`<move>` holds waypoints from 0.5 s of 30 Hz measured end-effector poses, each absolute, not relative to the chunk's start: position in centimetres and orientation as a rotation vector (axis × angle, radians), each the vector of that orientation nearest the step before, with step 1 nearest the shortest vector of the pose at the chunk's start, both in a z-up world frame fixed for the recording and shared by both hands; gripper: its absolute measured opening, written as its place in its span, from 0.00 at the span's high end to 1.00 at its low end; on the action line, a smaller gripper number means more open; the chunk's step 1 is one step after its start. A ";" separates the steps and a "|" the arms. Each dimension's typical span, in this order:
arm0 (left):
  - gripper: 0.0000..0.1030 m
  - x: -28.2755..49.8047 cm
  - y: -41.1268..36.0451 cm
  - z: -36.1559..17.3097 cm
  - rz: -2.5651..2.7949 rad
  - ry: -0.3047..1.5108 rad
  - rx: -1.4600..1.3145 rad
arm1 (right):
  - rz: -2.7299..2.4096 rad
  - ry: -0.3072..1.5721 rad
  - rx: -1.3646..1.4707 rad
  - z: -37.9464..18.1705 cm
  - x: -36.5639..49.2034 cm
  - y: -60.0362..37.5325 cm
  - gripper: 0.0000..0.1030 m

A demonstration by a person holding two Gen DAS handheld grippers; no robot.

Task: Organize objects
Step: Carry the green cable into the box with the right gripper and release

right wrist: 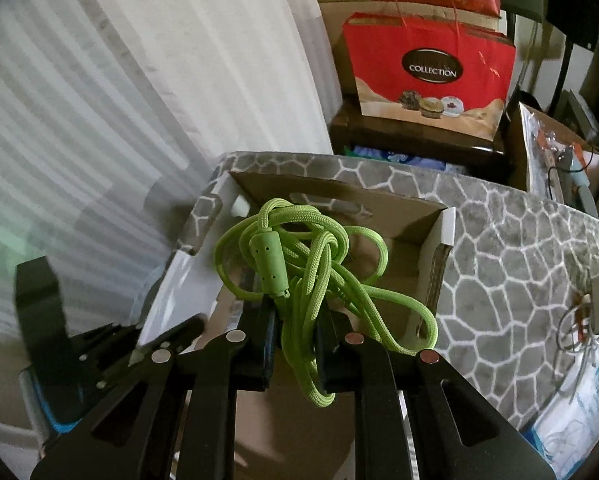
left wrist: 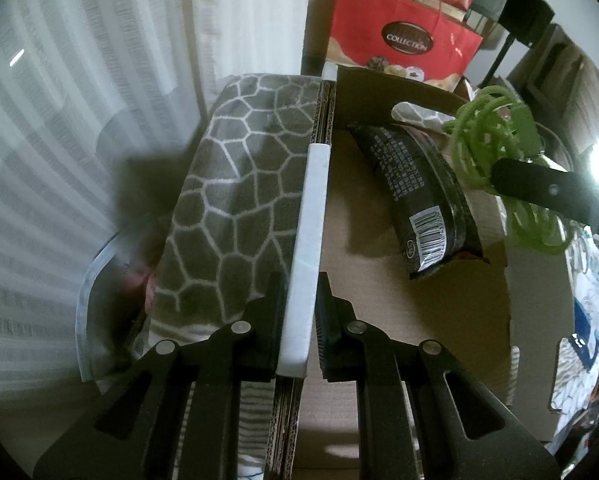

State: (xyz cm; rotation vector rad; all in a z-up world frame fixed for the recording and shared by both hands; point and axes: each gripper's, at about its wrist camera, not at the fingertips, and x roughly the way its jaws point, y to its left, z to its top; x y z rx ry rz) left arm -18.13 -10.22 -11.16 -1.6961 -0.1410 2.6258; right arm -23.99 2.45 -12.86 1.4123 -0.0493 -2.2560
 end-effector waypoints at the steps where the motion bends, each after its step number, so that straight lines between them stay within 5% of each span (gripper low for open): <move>1: 0.87 -18.1 -10.2 -11.2 2.626 -0.141 -1.697 | -2.261 -0.048 1.416 -13.1 -24.1 2.4 0.86; 15: 0.87 -18.1 -10.3 -11.2 2.626 -0.143 -1.696 | -2.318 0.026 1.416 -15.0 -25.3 2.0 0.84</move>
